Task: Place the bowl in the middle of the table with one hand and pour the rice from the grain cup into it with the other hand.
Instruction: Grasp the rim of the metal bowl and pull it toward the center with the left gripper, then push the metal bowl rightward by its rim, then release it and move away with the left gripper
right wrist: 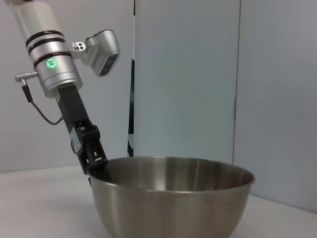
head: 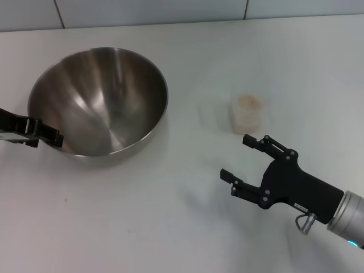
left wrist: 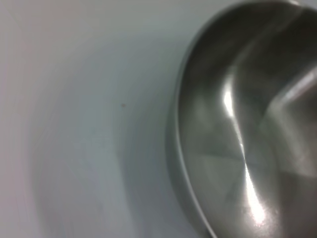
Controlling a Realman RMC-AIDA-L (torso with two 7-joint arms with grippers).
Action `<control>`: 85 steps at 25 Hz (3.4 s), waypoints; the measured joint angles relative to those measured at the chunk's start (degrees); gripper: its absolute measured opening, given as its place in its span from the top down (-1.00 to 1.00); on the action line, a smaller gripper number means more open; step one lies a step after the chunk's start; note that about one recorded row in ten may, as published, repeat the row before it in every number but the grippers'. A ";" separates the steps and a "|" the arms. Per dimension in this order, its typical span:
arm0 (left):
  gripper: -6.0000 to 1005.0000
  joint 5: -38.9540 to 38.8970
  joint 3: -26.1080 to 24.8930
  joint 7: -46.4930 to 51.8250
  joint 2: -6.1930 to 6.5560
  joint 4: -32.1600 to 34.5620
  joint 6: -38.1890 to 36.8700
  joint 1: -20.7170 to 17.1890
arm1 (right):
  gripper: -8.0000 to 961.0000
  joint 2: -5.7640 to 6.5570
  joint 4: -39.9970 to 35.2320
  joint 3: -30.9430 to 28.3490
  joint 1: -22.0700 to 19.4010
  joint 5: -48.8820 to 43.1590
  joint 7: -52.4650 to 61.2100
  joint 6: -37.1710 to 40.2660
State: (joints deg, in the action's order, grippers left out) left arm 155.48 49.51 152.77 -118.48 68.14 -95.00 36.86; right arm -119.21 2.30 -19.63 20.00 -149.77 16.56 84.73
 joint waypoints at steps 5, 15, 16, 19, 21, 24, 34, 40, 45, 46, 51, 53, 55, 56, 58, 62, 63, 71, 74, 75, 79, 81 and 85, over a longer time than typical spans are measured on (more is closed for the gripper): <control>-0.20 1.23 2.86 0.24 -0.09 -0.03 0.70 0.20 | -0.72 -0.01 -0.04 -0.45 0.11 0.00 -0.03 -0.01; 0.54 2.28 3.47 0.29 -0.15 -0.03 1.28 0.79 | -0.72 -0.03 -0.14 -1.53 0.17 0.00 -0.38 -0.01; 0.56 2.27 3.57 0.18 -0.17 -0.03 1.28 0.82 | -0.72 -0.04 -0.15 -1.55 0.23 0.01 -0.39 -0.02; 0.63 2.19 3.94 -0.07 -0.21 0.05 1.32 0.94 | -0.72 -0.06 -0.17 -1.56 0.36 0.00 -0.40 -0.17; 0.68 2.07 4.60 -0.32 -0.26 0.37 1.48 0.97 | -0.72 -0.06 -0.18 -1.58 0.42 0.00 -0.40 -0.32; 0.78 2.06 5.50 -0.37 -0.28 0.50 1.62 0.98 | -0.72 -0.06 -0.22 -1.87 0.46 0.00 -0.40 -0.45; 0.96 2.28 11.16 -0.21 -0.21 0.79 2.79 1.77 | -0.72 0.01 -0.37 -2.33 0.57 0.00 -0.40 -0.54; 0.97 2.97 13.88 -0.15 -0.27 1.27 3.19 2.08 | -0.72 0.03 -0.37 -2.37 0.57 0.00 -0.40 -0.54; 0.97 2.96 12.84 0.33 -0.27 1.23 4.18 2.61 | -0.72 0.03 -0.37 -2.43 0.64 0.00 -0.43 -0.54; 0.97 2.80 12.55 0.30 -0.26 1.52 4.53 2.61 | -0.72 0.03 -0.37 -2.43 0.63 0.00 -0.44 -0.53; 0.97 2.19 11.17 -0.18 -0.21 2.35 4.75 2.94 | -0.72 0.03 -0.37 -2.43 0.56 0.00 -0.46 -0.53; 0.97 1.85 10.82 -0.41 -0.15 1.97 4.56 4.33 | -0.72 0.03 -0.37 -2.43 0.53 0.00 -0.47 -0.53; 0.97 1.56 10.79 -0.49 -0.15 1.76 4.53 4.82 | -0.72 0.03 -0.37 -2.43 0.52 0.00 -0.48 -0.53; 0.97 1.07 10.79 -0.67 -0.15 1.57 4.41 5.21 | -0.72 0.03 -0.37 -2.43 0.54 0.00 -0.48 -0.53; 0.97 1.07 10.79 -0.67 -0.15 1.57 4.41 5.21 | -0.72 0.03 -0.37 -2.43 0.56 0.00 -0.48 -0.53; 0.97 -1.08 10.87 -1.07 -0.18 1.16 4.04 6.45 | -0.72 -0.01 -0.37 -2.43 0.57 0.00 -0.48 -0.53; 0.97 -1.13 11.02 -1.07 -0.23 1.12 4.17 6.60 | -0.72 -0.03 -0.37 -2.43 0.56 0.00 -0.48 -0.53; 0.97 -2.30 11.41 -1.70 -0.35 -1.83 6.13 7.85 | -0.72 -0.06 -0.37 -2.43 0.43 -0.10 -0.48 -0.23; 0.97 -2.78 11.49 -2.31 -0.35 -3.80 7.37 8.52 | -0.72 -0.06 -0.37 -2.43 0.37 -0.13 -0.48 -0.16; 0.97 -2.85 11.50 -2.51 -0.36 -4.27 7.77 8.67 | -0.72 -0.06 -0.36 -2.43 0.35 -0.13 -0.48 -0.14; 0.97 -3.21 11.58 -3.25 -0.36 -5.96 8.93 8.93 | -0.72 -0.07 -0.21 -2.43 0.32 -0.14 -0.49 -0.11; 0.97 -3.48 11.58 -3.76 -0.35 -6.74 10.11 9.02 | -0.72 -0.06 -0.19 -2.43 0.30 -0.06 -0.52 -0.09; 0.97 -3.50 11.58 -3.90 -0.35 -7.08 11.33 8.98 | -0.72 -0.06 -0.20 -2.43 0.32 -0.04 -0.55 -0.09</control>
State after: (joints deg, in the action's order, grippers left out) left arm 151.98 61.09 148.87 -118.82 61.06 -83.68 45.84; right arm -119.27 2.10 -22.06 20.32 -149.81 16.02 84.64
